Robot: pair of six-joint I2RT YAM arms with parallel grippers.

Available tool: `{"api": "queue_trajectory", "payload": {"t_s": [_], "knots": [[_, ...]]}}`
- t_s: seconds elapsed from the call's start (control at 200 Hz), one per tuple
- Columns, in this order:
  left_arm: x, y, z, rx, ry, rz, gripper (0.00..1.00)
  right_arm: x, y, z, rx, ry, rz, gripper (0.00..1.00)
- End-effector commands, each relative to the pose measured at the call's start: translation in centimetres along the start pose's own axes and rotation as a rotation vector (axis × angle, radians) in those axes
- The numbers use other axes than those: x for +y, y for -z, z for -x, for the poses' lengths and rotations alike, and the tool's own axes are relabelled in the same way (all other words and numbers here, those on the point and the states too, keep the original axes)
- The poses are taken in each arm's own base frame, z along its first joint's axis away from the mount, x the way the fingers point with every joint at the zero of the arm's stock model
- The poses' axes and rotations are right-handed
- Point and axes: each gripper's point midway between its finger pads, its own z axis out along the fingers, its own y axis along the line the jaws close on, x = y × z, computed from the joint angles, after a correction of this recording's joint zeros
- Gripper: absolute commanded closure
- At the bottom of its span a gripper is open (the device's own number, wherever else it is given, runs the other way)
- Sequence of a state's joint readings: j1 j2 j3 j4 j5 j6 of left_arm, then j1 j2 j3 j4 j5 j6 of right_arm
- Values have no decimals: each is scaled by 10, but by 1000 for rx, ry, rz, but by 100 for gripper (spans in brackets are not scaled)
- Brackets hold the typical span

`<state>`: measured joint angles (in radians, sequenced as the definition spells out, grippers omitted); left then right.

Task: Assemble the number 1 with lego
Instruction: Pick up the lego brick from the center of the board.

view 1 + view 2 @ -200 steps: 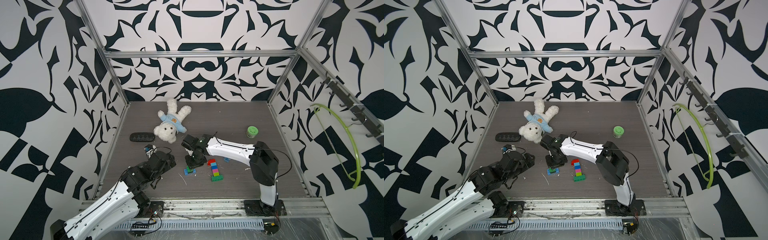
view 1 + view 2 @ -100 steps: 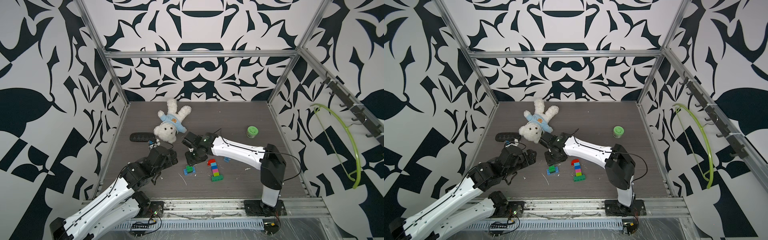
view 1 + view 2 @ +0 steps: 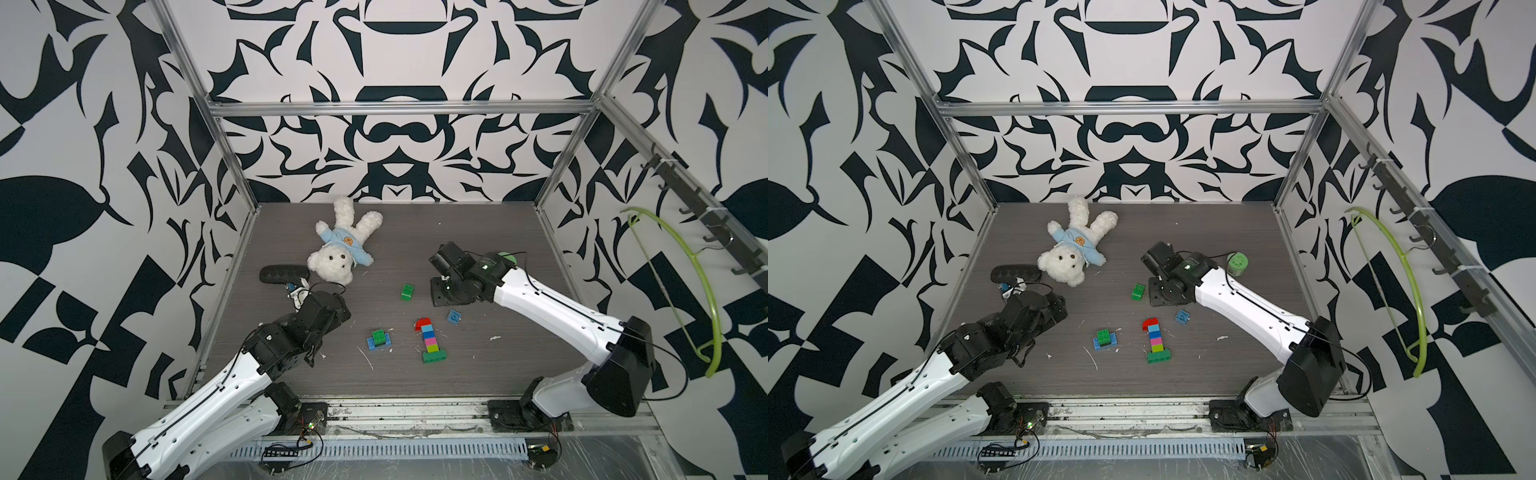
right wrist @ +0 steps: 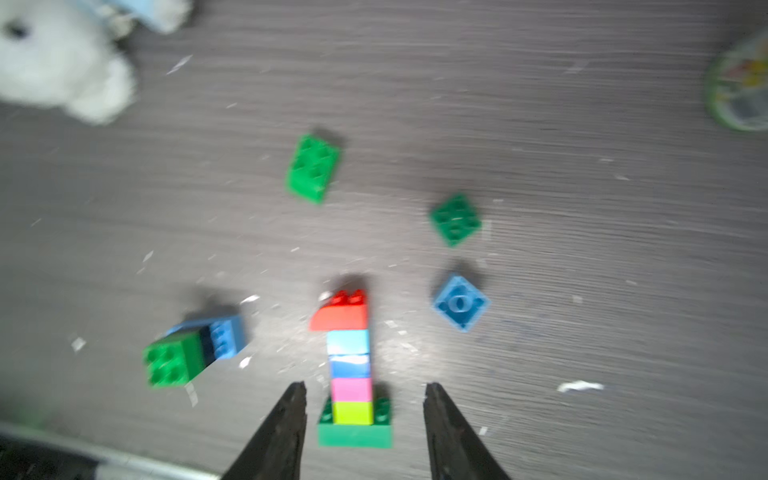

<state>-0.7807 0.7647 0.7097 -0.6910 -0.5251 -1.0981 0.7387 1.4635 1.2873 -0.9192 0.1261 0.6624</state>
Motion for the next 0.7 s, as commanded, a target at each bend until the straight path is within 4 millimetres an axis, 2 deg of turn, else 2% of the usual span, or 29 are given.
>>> {"api": "queue_trajectory", "payload": {"t_s": [0.0,0.1,0.3,0.45,0.695], "knots": [[0,-4,1,-24,-3,-31,4,-30,-9,4,-3,-58,-143,49],[-5,-7,-5,-14,-5,-80,4,-40,-21,10,-11,-107,-202,43],[-2,-9,-24,64,14,-120,4,-41,-52,4,23,-228,-221,34],[1,-6,-27,60,4,-148,4,-39,-71,15,12,-319,-191,32],[-2,-4,-27,62,-20,-172,3,-52,-104,22,29,-457,-204,32]]}}
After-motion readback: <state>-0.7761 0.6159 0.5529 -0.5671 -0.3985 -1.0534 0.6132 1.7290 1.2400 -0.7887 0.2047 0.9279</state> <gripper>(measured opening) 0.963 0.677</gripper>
